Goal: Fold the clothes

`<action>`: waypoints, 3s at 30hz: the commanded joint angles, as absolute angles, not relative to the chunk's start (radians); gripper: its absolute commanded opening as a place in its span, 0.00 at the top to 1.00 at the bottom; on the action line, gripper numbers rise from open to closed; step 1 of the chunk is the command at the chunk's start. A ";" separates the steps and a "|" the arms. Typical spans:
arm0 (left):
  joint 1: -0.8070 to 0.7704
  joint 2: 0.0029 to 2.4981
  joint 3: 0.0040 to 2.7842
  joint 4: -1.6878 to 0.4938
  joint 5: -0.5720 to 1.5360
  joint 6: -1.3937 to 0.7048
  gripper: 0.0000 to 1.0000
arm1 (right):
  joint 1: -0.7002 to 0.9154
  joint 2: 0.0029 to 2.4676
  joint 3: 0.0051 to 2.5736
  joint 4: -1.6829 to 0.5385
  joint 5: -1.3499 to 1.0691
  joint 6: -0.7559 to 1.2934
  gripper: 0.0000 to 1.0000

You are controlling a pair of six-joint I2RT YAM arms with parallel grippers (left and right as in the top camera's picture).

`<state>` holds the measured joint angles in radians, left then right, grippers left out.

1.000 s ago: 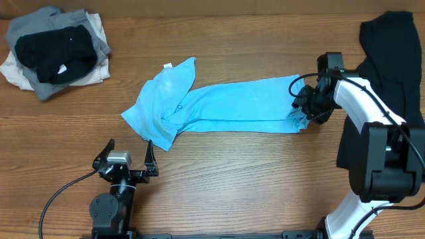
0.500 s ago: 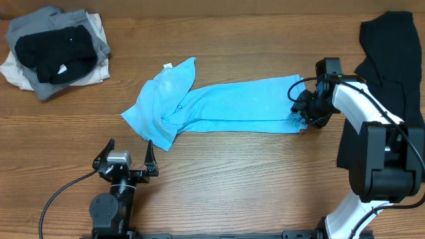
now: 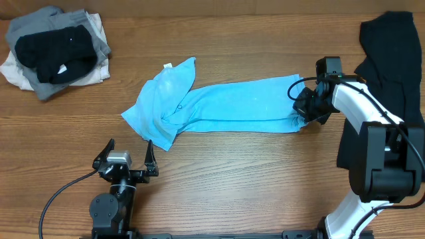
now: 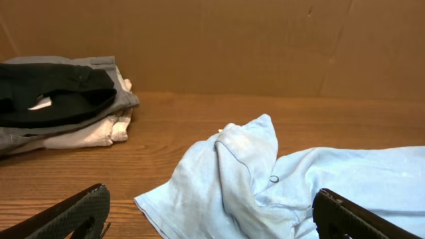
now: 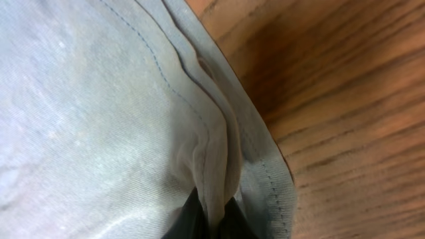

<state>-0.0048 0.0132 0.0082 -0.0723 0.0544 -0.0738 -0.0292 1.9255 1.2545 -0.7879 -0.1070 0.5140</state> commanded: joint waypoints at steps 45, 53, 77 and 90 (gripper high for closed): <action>0.001 0.005 0.005 -0.074 0.048 -0.056 0.00 | -0.028 1.930 1.409 -0.815 -0.027 0.524 0.96; 0.001 0.004 0.005 -0.074 0.048 -0.056 0.00 | -0.027 1.895 1.410 -0.736 -0.086 0.525 0.96; 0.001 0.004 0.005 -0.074 0.048 -0.056 0.00 | -0.020 1.900 1.433 -0.415 -0.001 0.595 0.00; 0.001 0.004 0.005 -0.077 -0.007 0.027 0.00 | -0.024 1.807 1.434 -0.599 -0.054 0.607 0.00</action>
